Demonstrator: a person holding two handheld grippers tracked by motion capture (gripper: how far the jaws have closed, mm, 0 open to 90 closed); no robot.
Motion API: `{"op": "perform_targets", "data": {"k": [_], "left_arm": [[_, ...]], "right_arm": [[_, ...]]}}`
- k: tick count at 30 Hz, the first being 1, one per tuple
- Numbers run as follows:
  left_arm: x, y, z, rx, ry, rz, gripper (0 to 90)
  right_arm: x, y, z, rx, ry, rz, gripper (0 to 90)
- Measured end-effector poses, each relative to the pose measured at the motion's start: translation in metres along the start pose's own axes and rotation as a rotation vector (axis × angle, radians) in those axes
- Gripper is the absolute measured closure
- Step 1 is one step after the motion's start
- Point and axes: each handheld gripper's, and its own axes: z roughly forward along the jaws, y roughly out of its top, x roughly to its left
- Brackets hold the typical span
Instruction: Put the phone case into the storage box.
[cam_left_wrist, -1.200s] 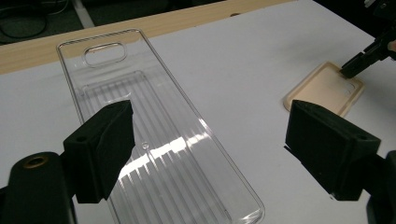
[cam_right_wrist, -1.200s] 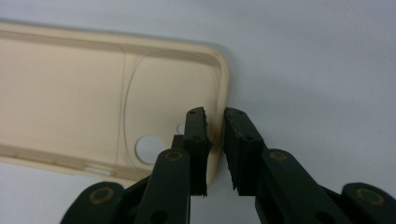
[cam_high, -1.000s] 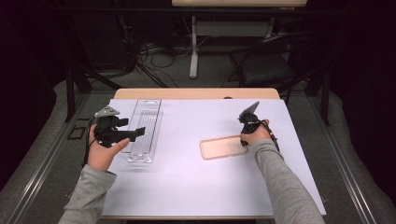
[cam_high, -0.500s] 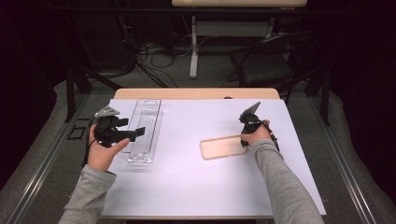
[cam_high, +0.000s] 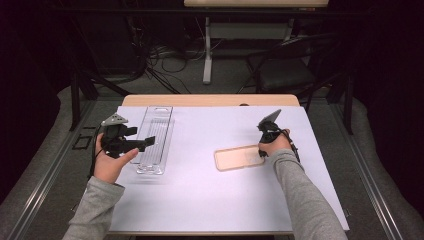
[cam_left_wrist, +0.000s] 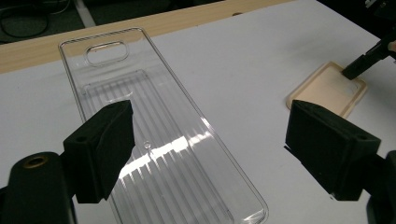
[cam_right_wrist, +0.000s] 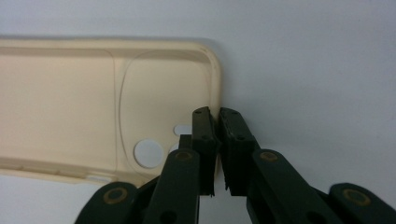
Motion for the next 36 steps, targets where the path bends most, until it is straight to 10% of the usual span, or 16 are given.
{"op": "perform_targets", "data": {"k": [36], "left_arm": [[0.0011, -0.0006, -0.0004, -0.003, 0.003, -0.009, 15.5]], "right_arm": [[-0.002, -0.0005, -0.0004, -0.002, 0.004, 0.02, 87.1]]}}
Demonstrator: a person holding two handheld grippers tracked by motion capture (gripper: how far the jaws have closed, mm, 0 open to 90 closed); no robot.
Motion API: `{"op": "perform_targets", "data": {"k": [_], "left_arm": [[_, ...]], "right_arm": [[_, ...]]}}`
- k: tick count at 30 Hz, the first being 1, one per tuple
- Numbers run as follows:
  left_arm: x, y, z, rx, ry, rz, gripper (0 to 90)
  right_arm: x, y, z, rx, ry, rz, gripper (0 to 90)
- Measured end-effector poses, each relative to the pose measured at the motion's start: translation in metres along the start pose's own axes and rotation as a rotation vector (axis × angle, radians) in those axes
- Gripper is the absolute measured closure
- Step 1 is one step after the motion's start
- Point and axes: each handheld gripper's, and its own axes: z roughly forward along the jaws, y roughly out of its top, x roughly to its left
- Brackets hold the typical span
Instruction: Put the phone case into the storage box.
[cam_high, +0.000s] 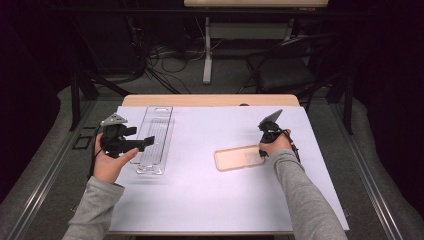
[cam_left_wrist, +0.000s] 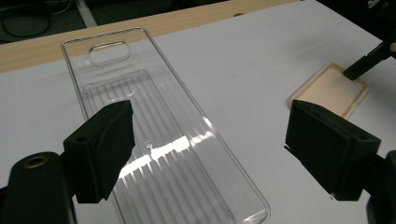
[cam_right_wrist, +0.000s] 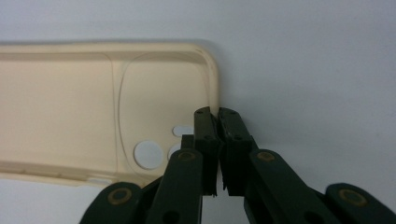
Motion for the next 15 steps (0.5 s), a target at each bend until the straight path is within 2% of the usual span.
{"op": "perform_targets", "data": {"k": [6, 15], "left_arm": [[0.0004, -0.0002, -0.0002, -0.004, 0.005, -0.002, 15.5], [0.0011, 0.0, -0.0011, -0.002, 0.003, -0.001, 15.5]], "right_arm": [[-0.002, -0.0011, -0.0003, -0.013, 0.002, -0.013, 87.7], [-0.0058, -0.0023, -0.0011, -0.02, 0.014, 0.006, 88.0]]}}
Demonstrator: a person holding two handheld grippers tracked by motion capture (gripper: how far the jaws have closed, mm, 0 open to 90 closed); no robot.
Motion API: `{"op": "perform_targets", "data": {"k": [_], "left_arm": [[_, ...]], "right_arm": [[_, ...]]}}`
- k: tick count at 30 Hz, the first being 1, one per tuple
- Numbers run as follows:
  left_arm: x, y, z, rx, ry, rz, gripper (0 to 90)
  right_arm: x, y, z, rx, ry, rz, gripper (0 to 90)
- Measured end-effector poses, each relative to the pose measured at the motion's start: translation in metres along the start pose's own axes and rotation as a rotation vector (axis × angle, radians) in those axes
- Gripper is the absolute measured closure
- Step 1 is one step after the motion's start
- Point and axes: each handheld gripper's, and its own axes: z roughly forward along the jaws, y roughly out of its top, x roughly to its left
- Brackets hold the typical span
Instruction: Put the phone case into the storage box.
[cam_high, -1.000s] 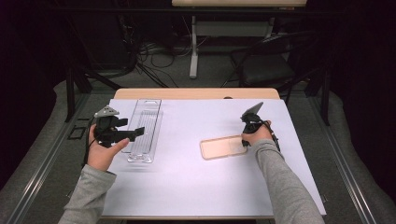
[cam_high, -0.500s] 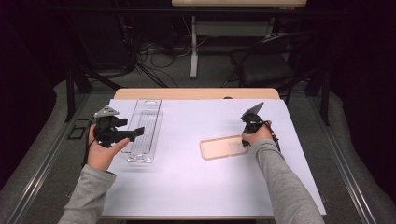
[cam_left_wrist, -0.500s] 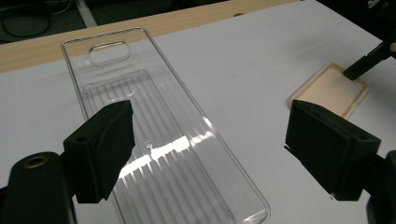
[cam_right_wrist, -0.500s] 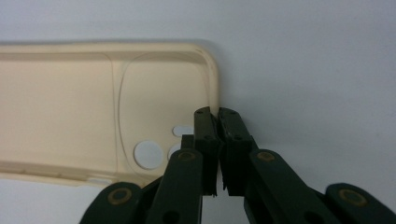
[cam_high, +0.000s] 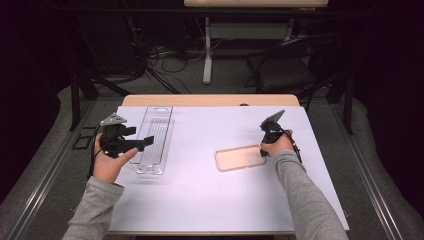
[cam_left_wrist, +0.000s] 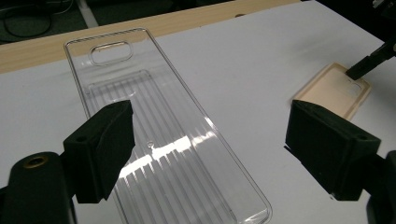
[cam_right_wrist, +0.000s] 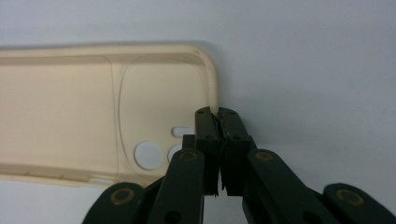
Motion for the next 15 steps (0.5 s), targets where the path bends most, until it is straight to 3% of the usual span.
{"op": "perform_targets", "data": {"k": [4, 7, 8, 9, 15], "left_arm": [[0.0, 0.0, -0.001, -0.005, 0.0, -0.002, 15.5], [0.0, 0.0, -0.001, -0.008, 0.0, -0.002, 15.5], [0.001, 0.0, -0.001, -0.008, 0.001, -0.002, 15.5], [0.001, 0.0, -0.001, -0.008, 0.001, -0.002, 15.5], [0.0, 0.0, -0.001, -0.004, 0.001, -0.003, 15.5]], "right_arm": [[-0.003, -0.001, -0.003, 0.006, 0.002, 0.007, 88.0], [-0.005, -0.003, -0.004, -0.033, 0.04, 0.011, 88.0], [-0.005, -0.003, -0.007, -0.013, 0.025, 0.014, 88.0], [-0.006, -0.004, -0.006, -0.042, 0.052, 0.02, 88.1], [-0.006, -0.006, -0.011, -0.046, 0.06, 0.013, 88.1]]}}
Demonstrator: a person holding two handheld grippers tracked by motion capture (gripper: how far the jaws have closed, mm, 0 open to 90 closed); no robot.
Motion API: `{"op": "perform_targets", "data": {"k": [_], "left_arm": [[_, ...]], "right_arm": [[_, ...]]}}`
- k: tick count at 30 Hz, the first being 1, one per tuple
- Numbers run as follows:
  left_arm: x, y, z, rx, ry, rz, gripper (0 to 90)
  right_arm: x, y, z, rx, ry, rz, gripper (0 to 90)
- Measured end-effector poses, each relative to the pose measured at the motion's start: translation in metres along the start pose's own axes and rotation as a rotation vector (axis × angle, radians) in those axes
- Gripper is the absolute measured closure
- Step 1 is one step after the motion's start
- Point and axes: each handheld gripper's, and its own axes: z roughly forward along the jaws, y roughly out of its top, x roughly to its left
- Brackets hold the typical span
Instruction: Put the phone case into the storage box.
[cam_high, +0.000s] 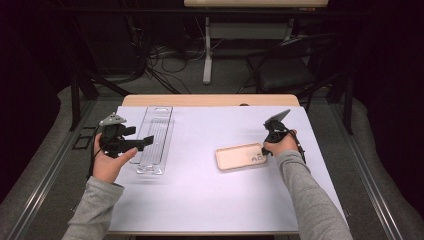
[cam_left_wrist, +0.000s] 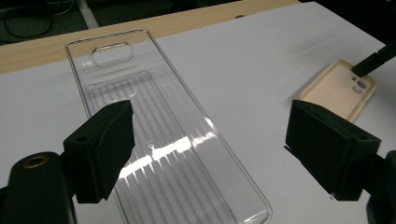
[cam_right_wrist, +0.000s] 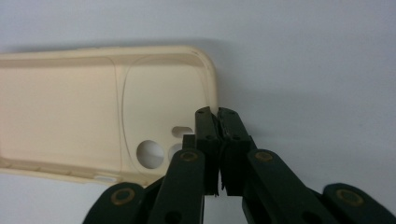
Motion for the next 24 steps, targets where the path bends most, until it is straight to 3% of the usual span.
{"op": "perform_targets", "data": {"k": [13, 14, 19, 20, 24], "left_arm": [[0.001, 0.0, -0.001, -0.009, 0.002, -0.009, 15.5], [0.001, 0.0, -0.002, -0.01, 0.002, -0.009, 15.5], [0.001, 0.0, -0.002, -0.013, 0.003, -0.008, 15.5], [0.0, 0.0, -0.002, -0.012, 0.002, -0.007, 15.5], [0.0, 0.0, -0.002, -0.012, 0.001, -0.006, 15.5]], "right_arm": [[0.008, -0.003, -0.009, -0.039, 0.023, -0.044, 88.1], [0.01, -0.004, -0.01, -0.069, 0.042, -0.056, 88.1], [0.015, -0.007, -0.017, -0.073, 0.038, -0.073, 88.1], [0.017, -0.008, -0.019, -0.113, 0.056, -0.083, 88.1], [0.023, -0.011, -0.024, -0.127, 0.054, -0.112, 88.1]]}}
